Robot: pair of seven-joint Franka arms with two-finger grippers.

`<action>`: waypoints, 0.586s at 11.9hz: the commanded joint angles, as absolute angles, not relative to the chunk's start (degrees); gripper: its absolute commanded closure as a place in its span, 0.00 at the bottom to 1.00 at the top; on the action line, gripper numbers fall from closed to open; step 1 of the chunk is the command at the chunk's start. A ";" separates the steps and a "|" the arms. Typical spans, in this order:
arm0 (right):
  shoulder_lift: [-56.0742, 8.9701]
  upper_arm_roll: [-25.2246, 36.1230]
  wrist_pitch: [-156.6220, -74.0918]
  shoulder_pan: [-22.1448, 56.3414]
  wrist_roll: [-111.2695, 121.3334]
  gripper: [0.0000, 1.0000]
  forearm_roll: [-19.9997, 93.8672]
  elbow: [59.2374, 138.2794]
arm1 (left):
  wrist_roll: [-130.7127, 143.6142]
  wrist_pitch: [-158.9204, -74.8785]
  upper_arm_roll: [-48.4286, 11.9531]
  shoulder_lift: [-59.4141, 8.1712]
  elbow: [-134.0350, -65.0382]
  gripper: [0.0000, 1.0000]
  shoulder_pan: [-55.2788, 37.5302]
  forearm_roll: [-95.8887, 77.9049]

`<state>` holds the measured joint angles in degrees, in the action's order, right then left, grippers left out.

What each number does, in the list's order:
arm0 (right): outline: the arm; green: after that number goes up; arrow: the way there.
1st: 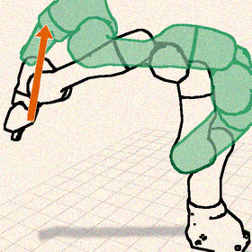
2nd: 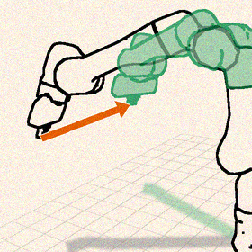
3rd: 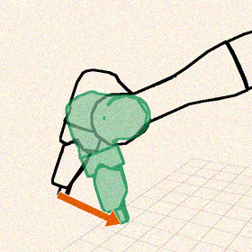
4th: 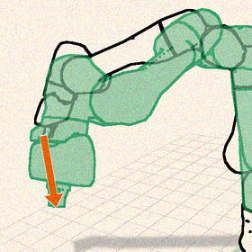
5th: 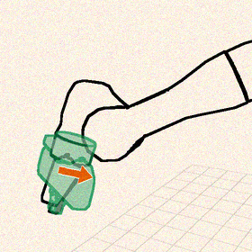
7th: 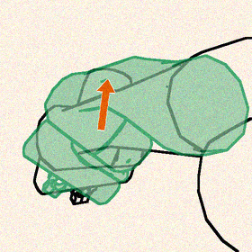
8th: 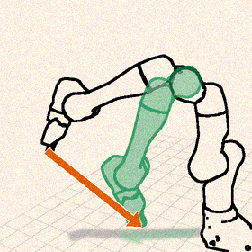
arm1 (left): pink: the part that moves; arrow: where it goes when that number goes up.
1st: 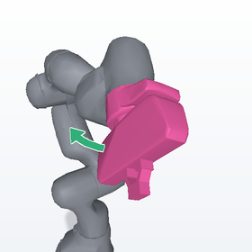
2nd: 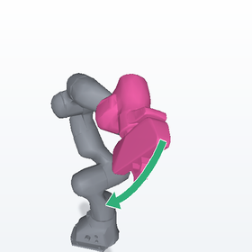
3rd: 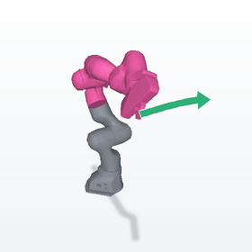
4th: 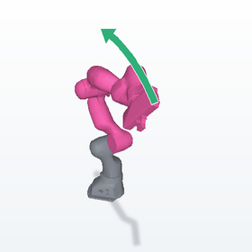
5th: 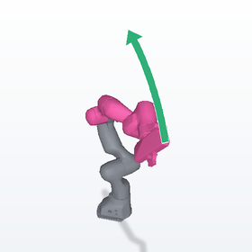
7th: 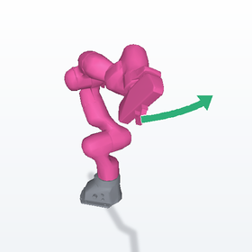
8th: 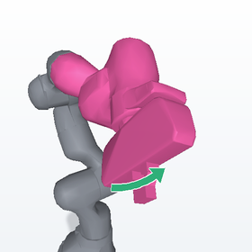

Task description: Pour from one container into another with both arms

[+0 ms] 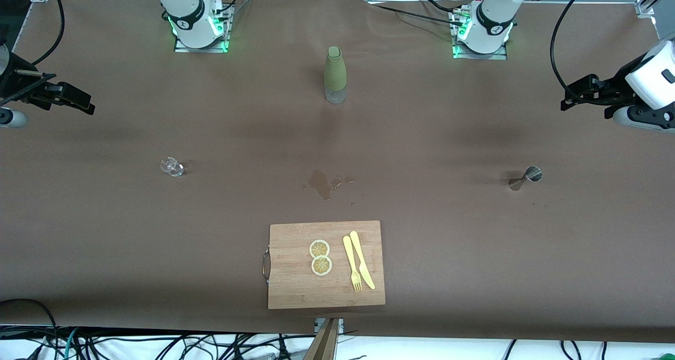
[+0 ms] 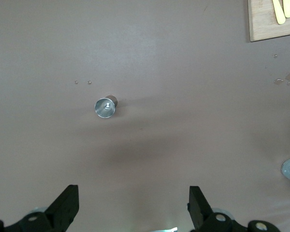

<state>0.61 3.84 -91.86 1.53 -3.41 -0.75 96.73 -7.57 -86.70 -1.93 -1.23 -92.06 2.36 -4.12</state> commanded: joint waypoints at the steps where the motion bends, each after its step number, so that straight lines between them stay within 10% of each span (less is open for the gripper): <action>1: 1.05 3.87 -91.41 1.05 -2.20 0.00 0.26 96.94 | -9.05 -88.59 -1.85 -0.79 -93.59 0.00 2.55 -6.59; 7: 0.97 4.22 -91.41 1.05 -1.05 0.00 0.26 96.94 | -20.98 -95.88 -1.76 -0.44 -101.85 0.00 7.46 -6.59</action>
<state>0.61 4.08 -91.77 1.52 -2.53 -0.75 96.73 -15.68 -93.51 -1.65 -1.37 -98.67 4.78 -5.18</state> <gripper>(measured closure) 0.000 0.000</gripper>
